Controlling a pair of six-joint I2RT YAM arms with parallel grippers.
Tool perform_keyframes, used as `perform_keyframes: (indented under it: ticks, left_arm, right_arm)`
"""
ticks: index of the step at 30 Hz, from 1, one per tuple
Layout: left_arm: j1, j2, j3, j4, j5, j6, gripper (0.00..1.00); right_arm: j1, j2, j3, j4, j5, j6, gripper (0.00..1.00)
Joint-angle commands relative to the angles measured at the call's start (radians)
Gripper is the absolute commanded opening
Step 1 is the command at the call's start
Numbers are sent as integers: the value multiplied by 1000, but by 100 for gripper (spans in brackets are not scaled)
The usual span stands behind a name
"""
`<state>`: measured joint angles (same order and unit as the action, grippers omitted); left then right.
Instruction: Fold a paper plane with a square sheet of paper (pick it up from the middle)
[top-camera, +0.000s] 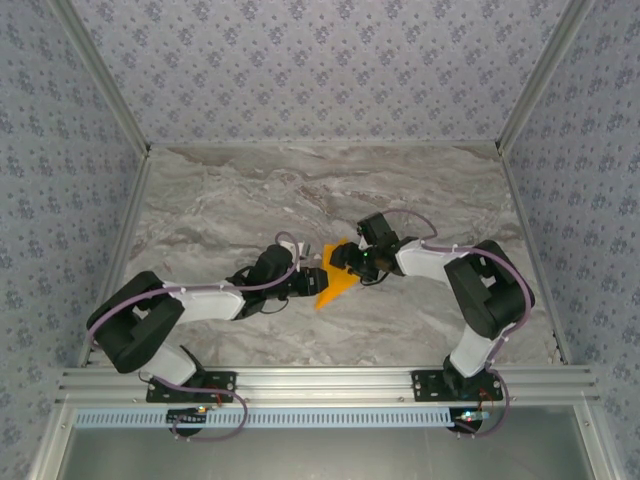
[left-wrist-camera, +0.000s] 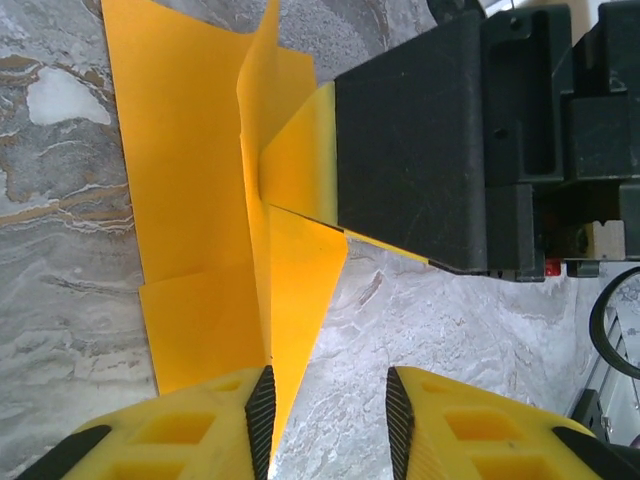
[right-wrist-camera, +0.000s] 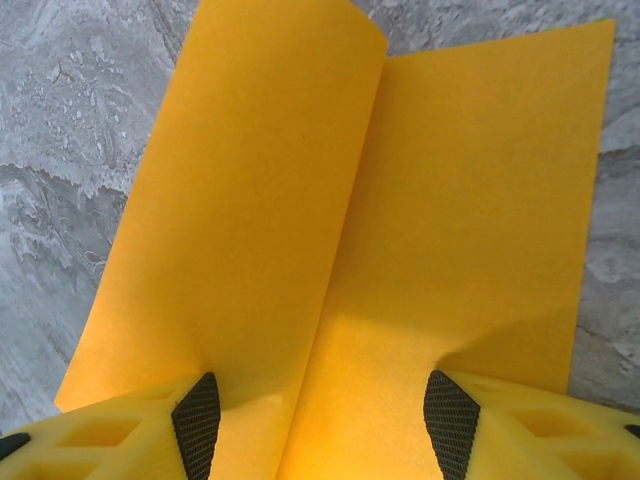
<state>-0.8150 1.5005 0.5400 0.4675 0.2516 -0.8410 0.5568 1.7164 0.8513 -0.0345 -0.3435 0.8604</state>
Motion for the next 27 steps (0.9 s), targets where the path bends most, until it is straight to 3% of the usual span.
perform_keyframes:
  ticks: [1, 10, 20, 27]
  left_arm:
    - [4, 0, 38, 0, 34, -1, 35]
    - [3, 70, 86, 1, 95, 6, 24]
    - [3, 109, 96, -66, 9, 8, 15]
    - [3, 130, 89, -51, -8, -9, 14]
  right_arm:
    - [7, 73, -24, -133, 98, 16, 64]
    - [8, 96, -12, -171, 112, 34, 66]
    - [8, 112, -4, -207, 135, 33, 65]
    - [22, 132, 25, -279, 203, 22, 62]
